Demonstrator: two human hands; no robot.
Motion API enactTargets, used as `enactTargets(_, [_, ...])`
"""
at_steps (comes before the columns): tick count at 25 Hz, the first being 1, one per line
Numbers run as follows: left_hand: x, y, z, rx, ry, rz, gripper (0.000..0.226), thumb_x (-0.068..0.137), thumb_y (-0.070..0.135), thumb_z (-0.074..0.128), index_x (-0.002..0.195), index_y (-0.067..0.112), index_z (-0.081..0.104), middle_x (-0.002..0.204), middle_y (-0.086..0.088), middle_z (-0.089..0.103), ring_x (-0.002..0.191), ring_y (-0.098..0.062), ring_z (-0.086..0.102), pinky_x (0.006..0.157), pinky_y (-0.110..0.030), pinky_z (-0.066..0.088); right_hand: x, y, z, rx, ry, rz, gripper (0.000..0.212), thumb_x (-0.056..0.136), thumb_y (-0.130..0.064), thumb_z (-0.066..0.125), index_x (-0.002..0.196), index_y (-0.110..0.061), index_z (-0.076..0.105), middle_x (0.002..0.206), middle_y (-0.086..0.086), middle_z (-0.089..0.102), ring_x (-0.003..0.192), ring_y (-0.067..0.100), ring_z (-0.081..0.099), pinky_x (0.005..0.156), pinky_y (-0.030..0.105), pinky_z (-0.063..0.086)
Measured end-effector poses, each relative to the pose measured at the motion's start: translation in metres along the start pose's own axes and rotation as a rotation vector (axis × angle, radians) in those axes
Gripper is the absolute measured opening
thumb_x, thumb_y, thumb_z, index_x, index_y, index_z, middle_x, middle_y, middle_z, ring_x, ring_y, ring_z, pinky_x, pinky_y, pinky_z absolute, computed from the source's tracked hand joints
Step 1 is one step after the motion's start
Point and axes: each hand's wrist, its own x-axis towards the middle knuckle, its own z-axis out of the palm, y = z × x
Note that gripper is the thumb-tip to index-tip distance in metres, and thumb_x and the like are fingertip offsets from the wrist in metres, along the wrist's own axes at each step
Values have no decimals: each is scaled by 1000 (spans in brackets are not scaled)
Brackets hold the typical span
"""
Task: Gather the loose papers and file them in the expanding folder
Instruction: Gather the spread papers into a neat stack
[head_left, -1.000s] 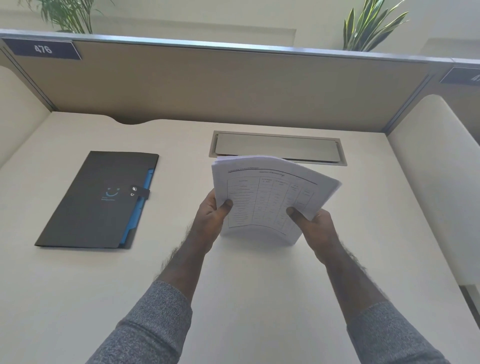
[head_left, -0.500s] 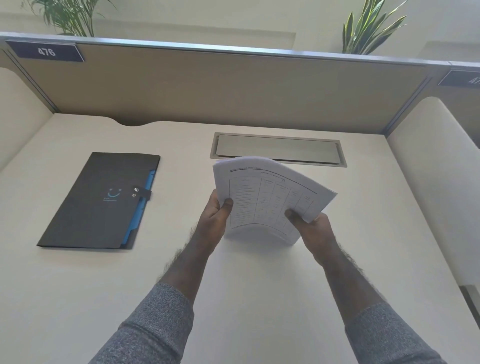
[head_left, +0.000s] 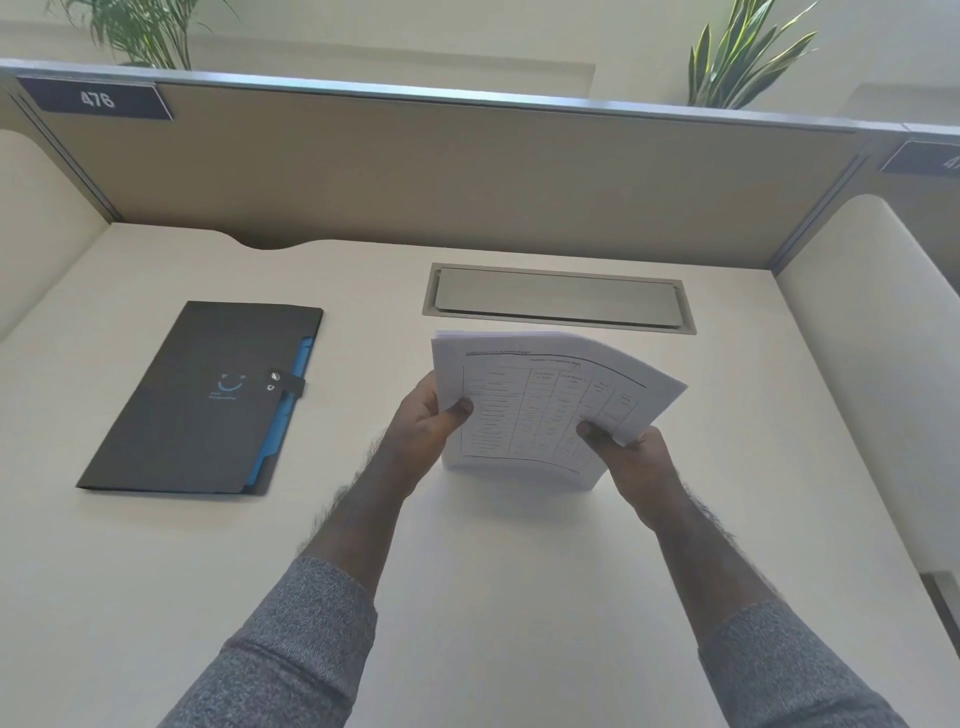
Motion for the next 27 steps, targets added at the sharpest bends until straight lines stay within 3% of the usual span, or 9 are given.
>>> enactTargets(3, [6, 27, -2, -3, 38, 162, 32, 90, 7, 56, 122, 12, 52, 116, -14, 67, 106, -22, 66, 84, -31, 51, 3, -1, -1, -7, -24, 5, 19, 86, -23, 75, 88, -42, 78, 100, -13, 78, 102, 18, 70, 89, 38, 54])
enactTargets(5, [8, 46, -2, 25, 78, 300, 42, 92, 5, 55, 129, 23, 48, 111, -17, 62, 99, -23, 65, 79, -30, 53, 5, -1, -2, -2, -37, 6, 19, 86, -23, 75, 90, -41, 78, 102, -11, 77, 106, 22, 68, 92, 43, 53])
enactTargets(8, [8, 63, 3, 207, 151, 412, 48, 92, 9, 54, 130, 37, 51, 112, -4, 61, 98, -21, 63, 78, -30, 53, 7, -2, -2, -15, -41, 14, 17, 86, -24, 74, 90, -40, 78, 103, -9, 78, 105, 22, 69, 94, 46, 52])
enactTargets(12, [9, 63, 10, 449, 240, 580, 31, 95, 0, 52, 110, 21, 69, 102, 3, 63, 96, -13, 59, 72, -33, 52, 9, -4, -3, -18, -62, 19, 17, 86, -24, 74, 91, -40, 78, 105, -10, 77, 103, 16, 69, 95, 42, 53])
enactTargets(14, [11, 61, 9, 367, 262, 526, 31, 94, 4, 52, 112, 26, 65, 99, 0, 65, 91, -20, 61, 73, -41, 54, 9, -4, -3, -25, -76, 19, 17, 87, -24, 74, 92, -40, 78, 107, -9, 77, 103, 13, 70, 93, 39, 53])
enactTargets(17, [14, 49, 1, 131, 189, 330, 41, 93, 6, 54, 128, 26, 48, 104, -8, 67, 90, -23, 67, 74, -30, 56, 9, -6, -4, -45, -99, 21, 22, 88, -22, 72, 91, -43, 77, 104, -15, 76, 98, 3, 70, 86, 29, 52])
enactTargets(20, [16, 24, -7, 101, 68, 98, 29, 95, -2, 51, 121, 10, 56, 112, -4, 72, 104, -18, 67, 85, -28, 52, 10, -8, -4, -52, -102, 25, 22, 89, -22, 72, 90, -43, 77, 104, -15, 76, 103, 10, 69, 88, 30, 51])
enactTargets(22, [14, 11, -8, 128, 51, -12, 29, 96, -2, 50, 114, 16, 62, 110, 7, 73, 106, -10, 66, 87, -24, 50, 11, -9, -4, -52, -110, 25, 19, 89, -23, 72, 91, -41, 77, 106, -12, 76, 104, 13, 69, 91, 34, 52])
enactTargets(27, [13, 1, -8, 168, 110, -13, 32, 97, 6, 48, 106, 33, 65, 105, 19, 73, 101, -1, 66, 80, -12, 49, 11, -9, -3, -53, -73, 13, 15, 86, -26, 74, 89, -41, 78, 102, -12, 77, 97, 11, 71, 89, 36, 54])
